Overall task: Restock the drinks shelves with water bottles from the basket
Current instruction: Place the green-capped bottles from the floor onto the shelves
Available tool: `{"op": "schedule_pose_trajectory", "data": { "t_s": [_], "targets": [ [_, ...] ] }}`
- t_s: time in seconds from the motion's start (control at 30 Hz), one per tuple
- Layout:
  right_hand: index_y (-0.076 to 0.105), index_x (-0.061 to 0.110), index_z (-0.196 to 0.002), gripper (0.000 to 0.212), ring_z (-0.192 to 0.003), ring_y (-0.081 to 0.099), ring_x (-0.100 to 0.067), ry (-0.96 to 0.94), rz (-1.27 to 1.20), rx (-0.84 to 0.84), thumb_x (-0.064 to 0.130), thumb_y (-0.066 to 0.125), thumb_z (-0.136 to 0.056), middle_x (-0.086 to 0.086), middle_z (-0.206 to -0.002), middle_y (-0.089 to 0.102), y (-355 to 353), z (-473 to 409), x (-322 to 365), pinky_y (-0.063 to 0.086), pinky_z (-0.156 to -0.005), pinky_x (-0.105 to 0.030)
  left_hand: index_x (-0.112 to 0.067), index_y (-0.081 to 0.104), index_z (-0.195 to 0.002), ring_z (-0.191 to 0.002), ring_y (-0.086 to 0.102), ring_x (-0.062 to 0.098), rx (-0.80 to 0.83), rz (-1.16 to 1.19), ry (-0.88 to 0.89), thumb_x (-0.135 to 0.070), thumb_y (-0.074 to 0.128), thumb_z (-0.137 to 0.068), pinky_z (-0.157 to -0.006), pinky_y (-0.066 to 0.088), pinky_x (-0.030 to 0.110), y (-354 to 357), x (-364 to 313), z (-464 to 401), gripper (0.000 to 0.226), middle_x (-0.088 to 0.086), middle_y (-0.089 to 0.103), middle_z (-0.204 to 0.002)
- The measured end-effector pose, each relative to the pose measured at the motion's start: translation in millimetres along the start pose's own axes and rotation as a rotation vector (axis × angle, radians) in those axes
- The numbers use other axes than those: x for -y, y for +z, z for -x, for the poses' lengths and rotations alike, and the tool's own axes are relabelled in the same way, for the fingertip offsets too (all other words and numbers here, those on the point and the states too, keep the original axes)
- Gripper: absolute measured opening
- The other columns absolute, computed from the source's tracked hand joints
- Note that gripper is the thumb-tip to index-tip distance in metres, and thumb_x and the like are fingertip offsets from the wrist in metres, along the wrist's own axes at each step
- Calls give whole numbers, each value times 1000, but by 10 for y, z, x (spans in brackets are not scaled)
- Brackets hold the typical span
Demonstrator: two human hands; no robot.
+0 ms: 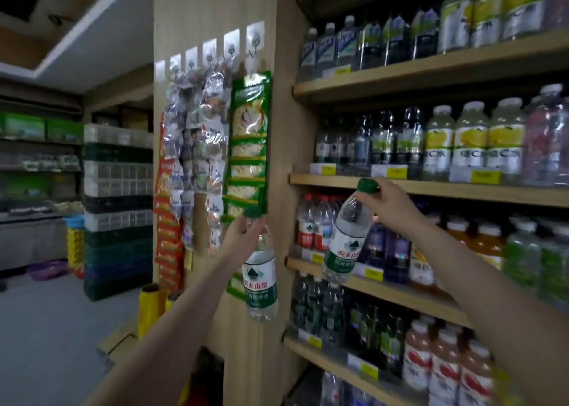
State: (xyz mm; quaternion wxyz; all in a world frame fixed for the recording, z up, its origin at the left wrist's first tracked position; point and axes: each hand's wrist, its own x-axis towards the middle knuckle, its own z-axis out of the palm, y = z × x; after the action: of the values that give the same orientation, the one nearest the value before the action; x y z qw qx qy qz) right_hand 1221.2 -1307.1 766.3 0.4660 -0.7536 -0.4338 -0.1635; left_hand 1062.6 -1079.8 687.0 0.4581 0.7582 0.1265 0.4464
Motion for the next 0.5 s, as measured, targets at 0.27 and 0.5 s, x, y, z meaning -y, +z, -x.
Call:
{"op": "schedule_pose_trajectory", "data": {
  "t_s": [0.27, 0.5],
  "targets": [
    [51, 15, -117, 36, -86, 52, -15, -107, -42, -209, 35, 58, -89, 4, -94, 55, 78, -1469, 191, 38, -70, -27, -21, 57, -81, -55, 59, 11, -210, -81, 264, -38, 51, -90, -47, 47, 25, -25, -180, -1348, 20, 3, 66, -68],
    [51, 15, -113, 32, -90, 54, -17, -243, -42, -351, 35, 59, -89, 0, -99, 56, 333, -2339, 342, 39, -69, -27, -20, 59, -69, -47, 54, -4, -244, 138, 411, -20, 55, -86, -42, 39, 8, 136, -194, -2208, 18, -5, 63, -61]
  ]
}}
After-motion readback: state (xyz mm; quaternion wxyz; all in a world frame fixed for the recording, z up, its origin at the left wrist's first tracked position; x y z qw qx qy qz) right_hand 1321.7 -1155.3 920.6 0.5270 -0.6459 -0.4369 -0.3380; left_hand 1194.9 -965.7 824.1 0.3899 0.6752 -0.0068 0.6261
